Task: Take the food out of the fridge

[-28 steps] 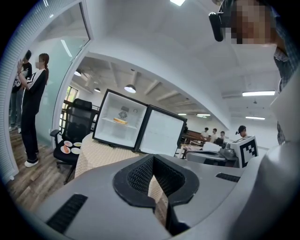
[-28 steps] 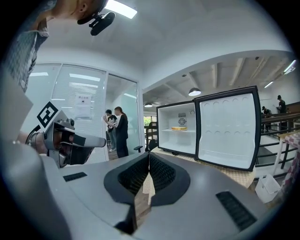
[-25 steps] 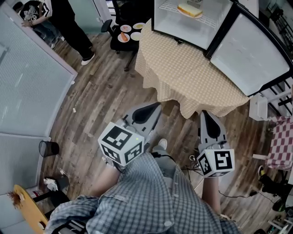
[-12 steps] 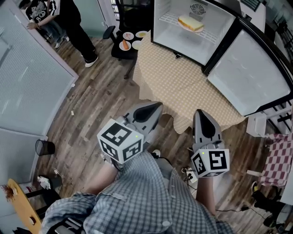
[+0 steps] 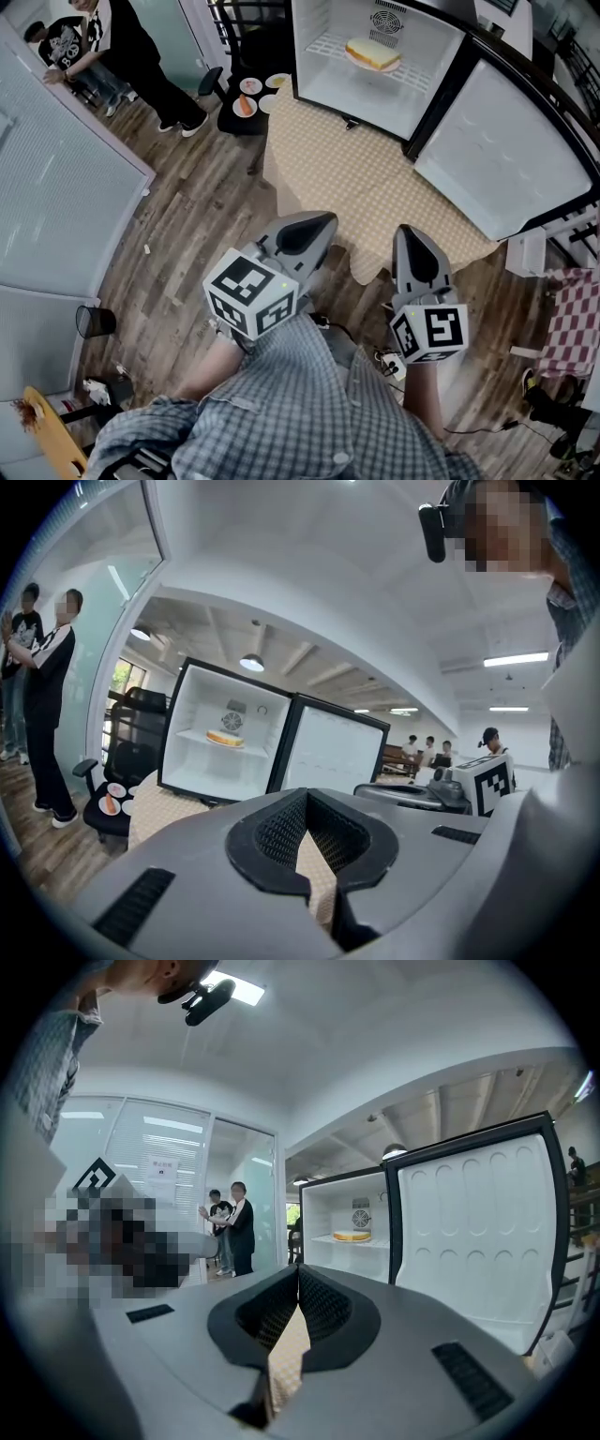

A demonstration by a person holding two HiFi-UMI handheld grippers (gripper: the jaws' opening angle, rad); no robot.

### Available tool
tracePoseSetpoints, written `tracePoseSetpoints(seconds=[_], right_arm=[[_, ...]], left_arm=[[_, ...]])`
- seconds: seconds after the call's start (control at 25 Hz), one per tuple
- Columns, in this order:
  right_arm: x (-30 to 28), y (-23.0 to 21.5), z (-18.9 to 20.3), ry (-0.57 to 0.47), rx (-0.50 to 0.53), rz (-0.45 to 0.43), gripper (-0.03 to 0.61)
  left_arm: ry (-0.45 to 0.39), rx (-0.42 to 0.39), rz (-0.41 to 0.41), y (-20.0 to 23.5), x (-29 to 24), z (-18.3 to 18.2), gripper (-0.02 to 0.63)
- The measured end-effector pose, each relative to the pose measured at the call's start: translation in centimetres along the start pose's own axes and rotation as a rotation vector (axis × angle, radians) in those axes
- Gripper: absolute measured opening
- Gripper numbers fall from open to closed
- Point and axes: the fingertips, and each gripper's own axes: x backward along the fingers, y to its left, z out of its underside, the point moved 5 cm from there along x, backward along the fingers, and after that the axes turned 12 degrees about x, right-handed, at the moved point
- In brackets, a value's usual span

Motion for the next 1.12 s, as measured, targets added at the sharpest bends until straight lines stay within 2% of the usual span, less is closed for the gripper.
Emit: tracePoseSetpoints(seconds=[0.4,0.92,1.12], right_arm=[[-3.9,-2.5,1.0,0.042,0.013,0.052,0.009],[-12.6,-6.0,-0.3,0.060,-0.019,0.131,0.009],[-15.7,-6.9,-0.9,0.075,-0.027,0.165,0.009]], left_arm=[[-0.002,0.002,0.026,4.5,-4.1,-2.0,0.006],[0.040,-0.005,0.104,10.7,-10.9,-7.5,0.006],[0.037,0.043,0.119,13.8,-13.4,-10.0,0.006]])
